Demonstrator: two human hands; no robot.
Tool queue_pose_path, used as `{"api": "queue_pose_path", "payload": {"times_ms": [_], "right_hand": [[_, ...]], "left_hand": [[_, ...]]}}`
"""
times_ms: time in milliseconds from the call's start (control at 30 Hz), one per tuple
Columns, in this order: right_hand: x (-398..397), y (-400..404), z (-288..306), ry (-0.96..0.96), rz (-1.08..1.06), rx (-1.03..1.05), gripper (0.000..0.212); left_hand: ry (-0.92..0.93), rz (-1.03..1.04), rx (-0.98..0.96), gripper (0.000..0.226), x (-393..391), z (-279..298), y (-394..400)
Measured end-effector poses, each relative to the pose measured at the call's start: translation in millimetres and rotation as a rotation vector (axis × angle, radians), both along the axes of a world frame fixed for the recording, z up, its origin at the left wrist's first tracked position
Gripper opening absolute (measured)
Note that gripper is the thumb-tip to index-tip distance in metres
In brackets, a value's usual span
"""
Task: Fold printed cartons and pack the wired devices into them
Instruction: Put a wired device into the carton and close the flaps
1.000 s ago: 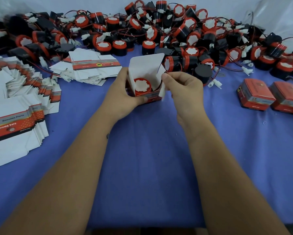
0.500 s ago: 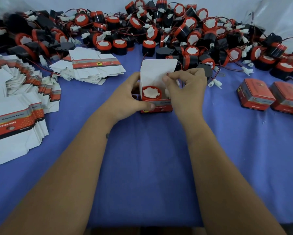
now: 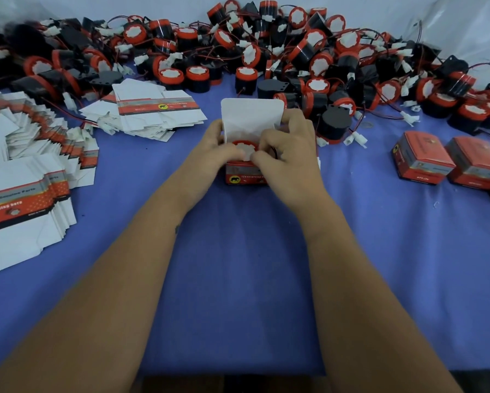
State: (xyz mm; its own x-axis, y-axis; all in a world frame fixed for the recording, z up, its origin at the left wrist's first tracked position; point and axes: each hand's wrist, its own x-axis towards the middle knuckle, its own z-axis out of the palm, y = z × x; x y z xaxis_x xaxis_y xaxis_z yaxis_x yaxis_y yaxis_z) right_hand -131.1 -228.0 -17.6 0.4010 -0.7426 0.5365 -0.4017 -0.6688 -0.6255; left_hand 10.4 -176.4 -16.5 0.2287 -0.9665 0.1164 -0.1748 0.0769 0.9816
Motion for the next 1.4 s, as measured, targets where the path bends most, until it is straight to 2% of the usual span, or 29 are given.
{"api": "queue_pose_path", "payload": {"times_ms": [67, 167, 300, 400, 467, 567, 833, 967, 1100, 1233, 1300, 1400], "right_hand": [[0.8, 1.4, 0.6, -0.045, 0.002, 0.042, 0.028], [3.9, 3.8, 1.7, -0.122, -0.051, 0.101, 0.032], [4.6, 10.0, 1.9, -0.303, -0.068, 0.207, 0.022], [2.8, 10.2, 3.0, -0.445, -0.164, 0.314, 0.038], [1.1, 7.6, 2.6, -0.446, -0.220, 0.357, 0.040], [-2.1, 6.1, 0.0, -0.420, -0.172, 0.416, 0.026], [0.4, 12.2, -5.0, -0.172, -0.031, 0.118, 0.007], [0.0, 9.0, -2.8, -0.211, -0.017, 0.273, 0.022], [2.1, 6.5, -1.5, -0.279, -0.013, 0.366, 0.004], [6.4, 4.4, -3.9, -0.379, -0.045, 0.585, 0.034], [7.2, 2.9, -4.6, -0.399, -0.003, 0.666, 0.029], [8.6, 4.2, -4.5, -0.372, 0.049, 0.656, 0.012]], "left_hand": [[0.101, 0.032, 0.000, 0.033, 0.3, 0.5, 0.0], [0.047, -0.003, 0.011, 0.046, -3.6, -3.0, 6.7], [-0.013, 0.057, 0.003, 0.035, -3.7, -6.1, 9.4], [-0.099, 0.080, 0.035, 0.032, -4.6, -7.0, 7.7], [-0.123, 0.095, 0.072, 0.033, -6.5, -8.3, 7.8], [-0.094, 0.133, 0.093, 0.033, -9.6, -8.7, 5.2], [0.029, 0.199, 0.054, 0.030, -1.5, -11.3, 2.9], [0.043, 0.173, 0.064, 0.030, 2.4, -13.8, 0.0], [-0.002, 0.132, 0.072, 0.024, 1.0, -12.9, 2.3], [-0.120, 0.117, 0.058, 0.028, -0.6, -7.2, 5.0], [-0.134, 0.101, 0.040, 0.031, -0.9, -5.8, 6.1], [-0.126, 0.092, 0.031, 0.031, -0.4, -5.1, 7.5]]}}
